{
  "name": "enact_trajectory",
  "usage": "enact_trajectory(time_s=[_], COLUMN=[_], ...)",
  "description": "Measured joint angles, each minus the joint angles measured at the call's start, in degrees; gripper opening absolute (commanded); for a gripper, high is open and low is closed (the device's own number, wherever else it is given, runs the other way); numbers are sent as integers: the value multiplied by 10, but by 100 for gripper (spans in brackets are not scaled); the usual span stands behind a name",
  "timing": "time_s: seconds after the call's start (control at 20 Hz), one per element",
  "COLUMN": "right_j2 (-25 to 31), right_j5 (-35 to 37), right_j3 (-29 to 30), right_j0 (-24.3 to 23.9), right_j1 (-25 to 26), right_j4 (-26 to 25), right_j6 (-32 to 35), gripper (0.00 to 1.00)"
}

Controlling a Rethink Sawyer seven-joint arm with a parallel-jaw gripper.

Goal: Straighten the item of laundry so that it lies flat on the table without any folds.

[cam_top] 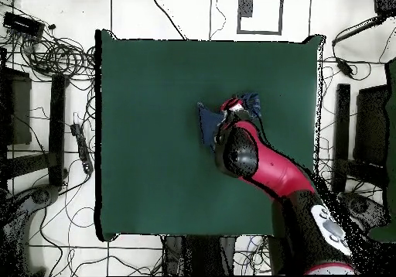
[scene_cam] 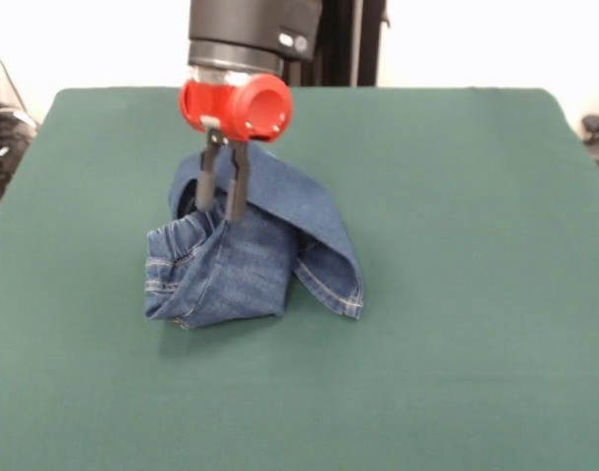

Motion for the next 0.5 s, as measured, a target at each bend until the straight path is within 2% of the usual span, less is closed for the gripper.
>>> enact_trajectory(time_s=[0.3, 0.5], right_j2=[-11, -12], right_j5=[54, 57], right_j3=[0, 0], right_j0=[-15, -28], right_j1=[-26, -30], right_j4=[0, -4], right_j6=[0, 0], gripper=[100, 100])
